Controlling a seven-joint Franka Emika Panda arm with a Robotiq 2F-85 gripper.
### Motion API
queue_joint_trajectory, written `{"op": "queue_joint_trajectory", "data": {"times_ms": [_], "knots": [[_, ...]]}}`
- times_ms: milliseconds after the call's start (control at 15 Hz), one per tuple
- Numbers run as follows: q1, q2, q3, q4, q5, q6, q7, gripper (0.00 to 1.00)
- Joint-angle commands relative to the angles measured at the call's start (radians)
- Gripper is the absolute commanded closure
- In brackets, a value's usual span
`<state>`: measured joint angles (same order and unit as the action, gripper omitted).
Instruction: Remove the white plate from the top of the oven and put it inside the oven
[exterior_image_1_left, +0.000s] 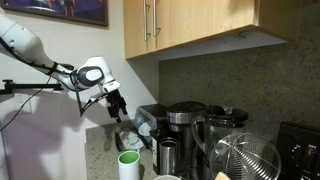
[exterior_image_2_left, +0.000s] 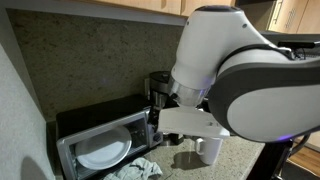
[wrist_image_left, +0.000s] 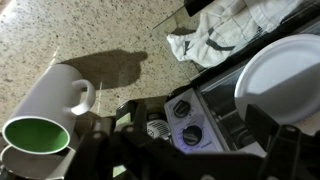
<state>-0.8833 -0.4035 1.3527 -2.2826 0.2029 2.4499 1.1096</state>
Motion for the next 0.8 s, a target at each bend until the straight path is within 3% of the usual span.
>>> {"op": "queue_joint_trajectory", "data": {"times_ms": [0,200,733], "knots": [[0.074,0.052,-0.071,-0.005,-0.081,0.000,0.039,0.00],[0.135,0.077,-0.134,-0.005,-0.109,-0.006,0.043,0.00],[0.136,0.083,-0.133,-0.004,-0.110,-0.008,0.044,0.00]]}}
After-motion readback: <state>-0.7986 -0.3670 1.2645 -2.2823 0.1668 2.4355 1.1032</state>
